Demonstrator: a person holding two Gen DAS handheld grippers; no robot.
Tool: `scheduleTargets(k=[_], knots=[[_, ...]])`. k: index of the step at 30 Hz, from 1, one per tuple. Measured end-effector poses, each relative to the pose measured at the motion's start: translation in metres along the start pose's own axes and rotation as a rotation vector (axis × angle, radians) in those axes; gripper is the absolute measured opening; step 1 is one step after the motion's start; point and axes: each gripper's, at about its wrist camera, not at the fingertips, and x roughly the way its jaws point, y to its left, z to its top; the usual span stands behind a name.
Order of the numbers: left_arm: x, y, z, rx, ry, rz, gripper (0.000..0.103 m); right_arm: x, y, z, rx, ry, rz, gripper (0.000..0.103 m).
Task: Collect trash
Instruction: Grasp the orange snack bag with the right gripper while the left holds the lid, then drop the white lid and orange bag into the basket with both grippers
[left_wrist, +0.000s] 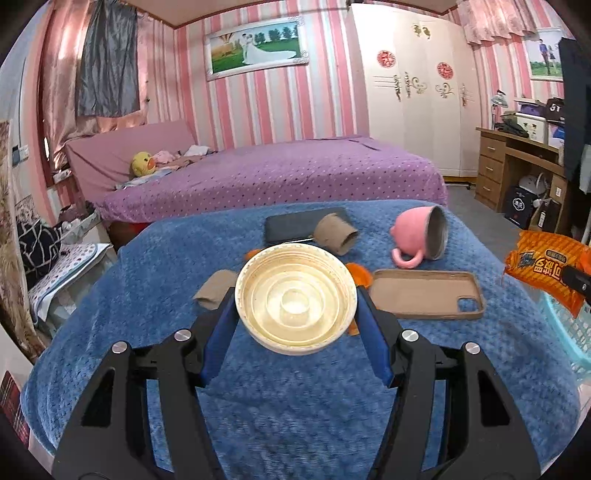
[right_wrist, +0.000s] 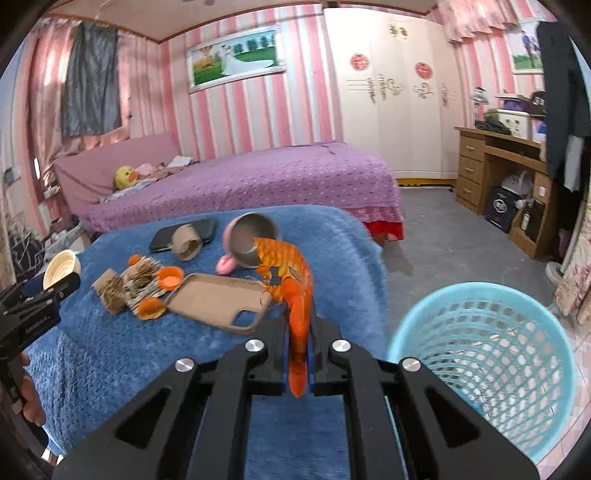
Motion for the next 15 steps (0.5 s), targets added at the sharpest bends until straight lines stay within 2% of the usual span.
scheduleTargets(k=[5, 10, 15], knots=[[-0.009, -0.028, 0.007, 0.015, -0.018, -0.038, 0.061, -0.016, -0.037, 0.003, 0.016, -0.008, -0.039, 0.007], [-0.014, -0.061, 0.013, 0.028, -0.02, -0.085, 0.061, -0.032, -0.083, -0.001, -0.042, 0.012, -0.143, 0.007], [-0.016, -0.097, 0.012, 0.031, -0.007, -0.152, 0.061, -0.048, -0.131, -0.007, -0.033, 0.021, -0.233, 0.007]])
